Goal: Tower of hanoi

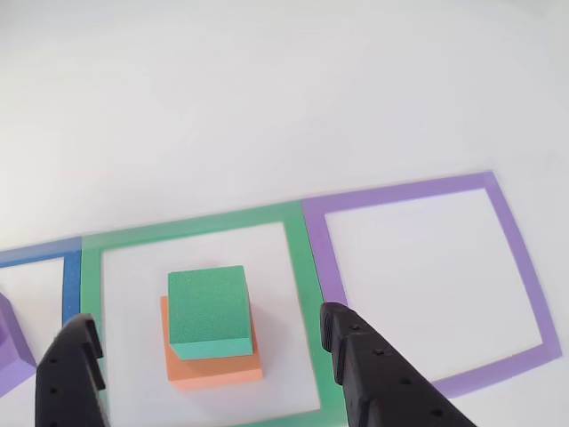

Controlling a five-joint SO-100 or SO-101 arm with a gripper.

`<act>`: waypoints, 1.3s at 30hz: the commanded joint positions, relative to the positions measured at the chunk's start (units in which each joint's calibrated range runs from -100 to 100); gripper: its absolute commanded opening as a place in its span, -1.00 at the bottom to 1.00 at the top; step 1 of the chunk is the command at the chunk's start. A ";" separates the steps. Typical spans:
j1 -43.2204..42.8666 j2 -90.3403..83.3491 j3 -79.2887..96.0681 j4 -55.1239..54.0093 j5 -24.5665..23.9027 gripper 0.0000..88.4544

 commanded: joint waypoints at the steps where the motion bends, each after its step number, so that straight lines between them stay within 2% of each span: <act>1: -0.04 1.85 6.09 -14.29 0.39 -0.24; 10: -1.34 19.08 13.18 -40.84 0.39 -0.24; 18: -2.94 35.59 12.27 -57.92 0.39 -0.26; 29: -3.32 49.61 6.82 -65.36 0.39 -0.30; 36: -4.39 53.46 4.37 -65.85 0.39 -0.53; 39: -5.07 53.94 4.09 -65.85 0.39 -0.55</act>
